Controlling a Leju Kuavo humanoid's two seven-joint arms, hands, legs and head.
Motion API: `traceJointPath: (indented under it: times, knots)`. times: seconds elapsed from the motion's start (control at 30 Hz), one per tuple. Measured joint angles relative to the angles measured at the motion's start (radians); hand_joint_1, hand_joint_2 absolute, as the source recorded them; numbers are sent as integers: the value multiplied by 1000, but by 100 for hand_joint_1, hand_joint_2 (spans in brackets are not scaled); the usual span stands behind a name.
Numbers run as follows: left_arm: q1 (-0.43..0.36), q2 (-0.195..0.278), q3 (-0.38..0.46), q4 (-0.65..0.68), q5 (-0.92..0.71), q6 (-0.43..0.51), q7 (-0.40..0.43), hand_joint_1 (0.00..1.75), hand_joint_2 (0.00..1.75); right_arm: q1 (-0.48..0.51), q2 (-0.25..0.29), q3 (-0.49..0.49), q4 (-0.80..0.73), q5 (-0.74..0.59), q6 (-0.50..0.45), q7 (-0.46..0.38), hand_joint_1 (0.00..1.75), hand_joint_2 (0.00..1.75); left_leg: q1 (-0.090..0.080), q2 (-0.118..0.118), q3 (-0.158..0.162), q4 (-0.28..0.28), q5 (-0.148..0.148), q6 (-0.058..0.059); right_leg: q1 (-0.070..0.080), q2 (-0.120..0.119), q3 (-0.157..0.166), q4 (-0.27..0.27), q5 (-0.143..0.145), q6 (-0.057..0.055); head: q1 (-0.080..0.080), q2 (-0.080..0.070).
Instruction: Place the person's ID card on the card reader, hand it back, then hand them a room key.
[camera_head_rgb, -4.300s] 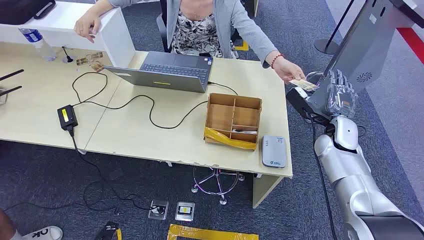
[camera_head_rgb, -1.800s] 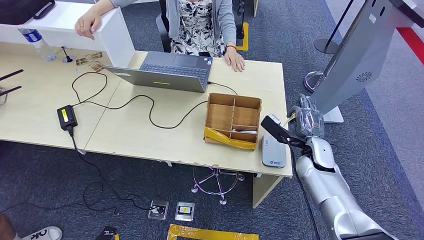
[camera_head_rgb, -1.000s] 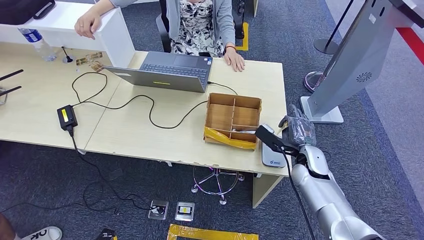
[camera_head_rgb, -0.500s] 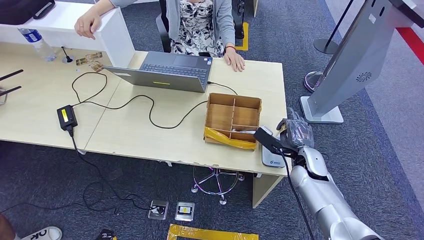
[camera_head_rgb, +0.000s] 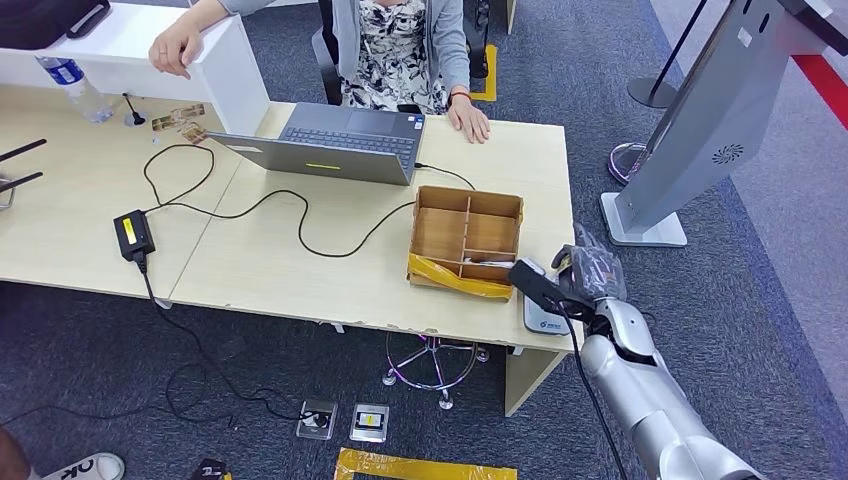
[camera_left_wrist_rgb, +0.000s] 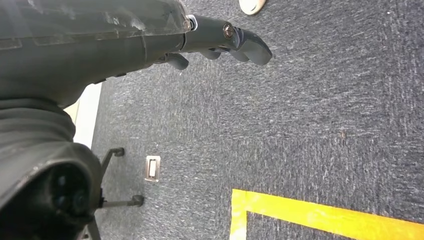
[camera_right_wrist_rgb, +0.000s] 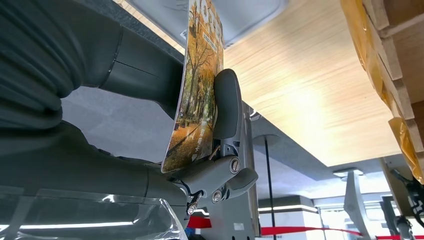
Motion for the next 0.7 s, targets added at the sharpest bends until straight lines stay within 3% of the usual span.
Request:
traceJointPath:
  times: [0.7]
  knots:
    - [2,6,0,0,16,1,4,0,0,4,-42,-2,30,-150,88,-31,175,175,0,2,1,0,0,0,0,2,1,0,0,0,0,0]
